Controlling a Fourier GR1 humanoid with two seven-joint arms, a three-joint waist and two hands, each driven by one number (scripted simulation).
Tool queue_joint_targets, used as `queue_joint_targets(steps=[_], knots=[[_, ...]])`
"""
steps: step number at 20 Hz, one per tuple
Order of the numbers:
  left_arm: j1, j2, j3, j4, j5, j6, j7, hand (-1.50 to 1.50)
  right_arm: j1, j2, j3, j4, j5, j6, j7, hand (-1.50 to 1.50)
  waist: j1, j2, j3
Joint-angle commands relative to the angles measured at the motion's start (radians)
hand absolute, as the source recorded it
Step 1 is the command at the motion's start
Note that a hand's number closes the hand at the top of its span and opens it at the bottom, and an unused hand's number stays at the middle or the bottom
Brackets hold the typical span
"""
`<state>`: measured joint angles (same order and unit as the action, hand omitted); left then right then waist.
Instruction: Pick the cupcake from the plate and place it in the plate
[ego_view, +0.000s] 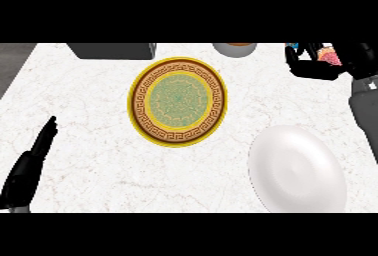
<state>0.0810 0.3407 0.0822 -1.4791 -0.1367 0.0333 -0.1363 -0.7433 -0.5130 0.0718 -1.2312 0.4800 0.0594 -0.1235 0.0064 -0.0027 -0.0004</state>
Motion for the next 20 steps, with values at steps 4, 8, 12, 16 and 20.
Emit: queue_joint_targets(steps=[4,8,12,16,20], knots=[[-0.022,-0.030,-0.010,0.000,-0.034,0.016,0.027,0.00,-0.109,0.138,0.043,-0.087,-0.026,0.093,0.149,1.50,0.001,0.002,0.000],[-0.006,-0.002,0.031,0.025,-0.011,-0.022,-0.016,0.00,-0.142,0.251,0.081,-0.077,0.021,0.064,0.247,1.50,0.002,0.002,0.000],[0.006,-0.024,0.010,0.017,-0.027,-0.016,-0.039,0.00,-0.250,0.380,0.134,0.088,0.094,0.016,0.318,1.50,0.014,0.005,0.000],[0.006,-0.005,0.027,-0.027,-0.014,-0.038,-0.003,0.00,-0.277,0.450,0.169,0.190,0.130,0.025,0.330,1.50,0.015,0.005,0.000],[-0.009,-0.012,0.033,-0.006,-0.015,-0.044,-0.009,0.00,-0.362,0.509,0.139,0.407,0.163,-0.036,0.266,1.50,0.023,0.010,0.000]])
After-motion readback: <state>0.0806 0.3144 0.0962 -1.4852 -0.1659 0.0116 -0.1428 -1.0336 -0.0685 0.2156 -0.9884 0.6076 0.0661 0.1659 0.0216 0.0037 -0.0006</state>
